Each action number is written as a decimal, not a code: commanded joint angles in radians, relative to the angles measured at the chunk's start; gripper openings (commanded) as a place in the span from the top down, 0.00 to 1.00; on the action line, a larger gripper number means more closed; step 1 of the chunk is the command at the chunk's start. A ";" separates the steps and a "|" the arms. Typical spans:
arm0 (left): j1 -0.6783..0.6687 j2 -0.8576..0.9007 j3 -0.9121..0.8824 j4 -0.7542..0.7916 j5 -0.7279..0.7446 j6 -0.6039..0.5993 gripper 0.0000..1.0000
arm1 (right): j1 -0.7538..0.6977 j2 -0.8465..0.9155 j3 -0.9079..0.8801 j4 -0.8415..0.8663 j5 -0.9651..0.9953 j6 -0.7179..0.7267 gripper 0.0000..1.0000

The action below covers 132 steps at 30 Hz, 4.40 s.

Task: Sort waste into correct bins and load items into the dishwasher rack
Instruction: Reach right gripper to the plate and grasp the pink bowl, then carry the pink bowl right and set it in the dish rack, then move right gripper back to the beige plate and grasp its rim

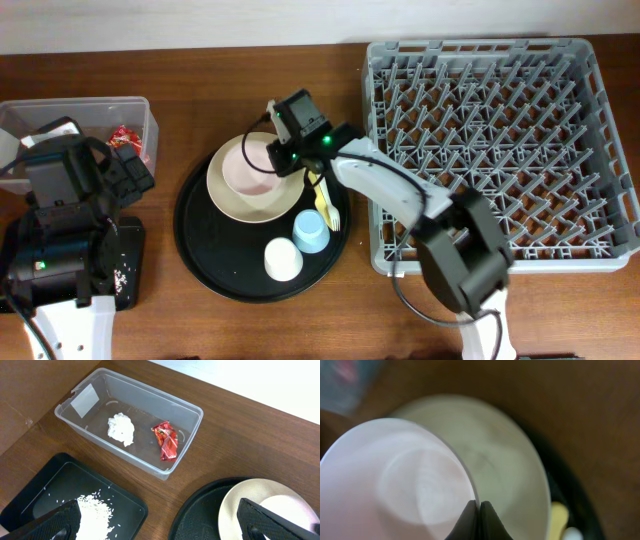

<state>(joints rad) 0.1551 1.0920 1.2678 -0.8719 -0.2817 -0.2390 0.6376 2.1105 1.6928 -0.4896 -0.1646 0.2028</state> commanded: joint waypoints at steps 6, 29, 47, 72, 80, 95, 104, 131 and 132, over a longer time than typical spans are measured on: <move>0.006 -0.005 0.003 0.002 -0.011 -0.002 0.01 | -0.069 -0.428 0.052 -0.142 0.019 -0.088 0.96; 0.006 -0.005 0.003 -0.006 -0.011 -0.002 0.01 | -0.940 -0.341 0.051 -0.032 1.221 -0.313 0.96; 0.006 -0.005 0.003 -0.006 -0.011 -0.002 0.01 | -0.800 0.042 -0.033 0.289 1.231 -0.589 0.96; 0.006 -0.005 0.003 -0.005 -0.011 -0.002 0.01 | -0.724 0.042 -0.174 0.461 1.088 -1.054 0.96; 0.006 -0.005 0.003 -0.006 -0.011 -0.002 0.01 | -0.694 0.042 -0.216 0.433 1.088 -0.972 0.96; 0.006 -0.005 0.003 -0.006 -0.011 -0.002 0.01 | -0.590 -0.027 -0.210 0.241 1.066 -0.634 0.03; 0.006 -0.005 0.003 -0.006 -0.011 -0.002 0.01 | -0.581 -0.435 -0.209 -0.020 0.639 -0.423 0.00; 0.006 -0.005 0.003 -0.005 -0.011 -0.002 0.01 | -0.113 0.014 -0.211 0.147 -0.151 -0.040 0.28; 0.006 -0.005 0.003 -0.006 -0.011 -0.002 0.01 | -0.112 0.023 -0.211 0.150 -0.144 -0.040 0.29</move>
<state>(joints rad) 0.1551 1.0920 1.2678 -0.8787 -0.2817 -0.2390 0.5209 2.1113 1.4841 -0.3508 -0.3332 0.1577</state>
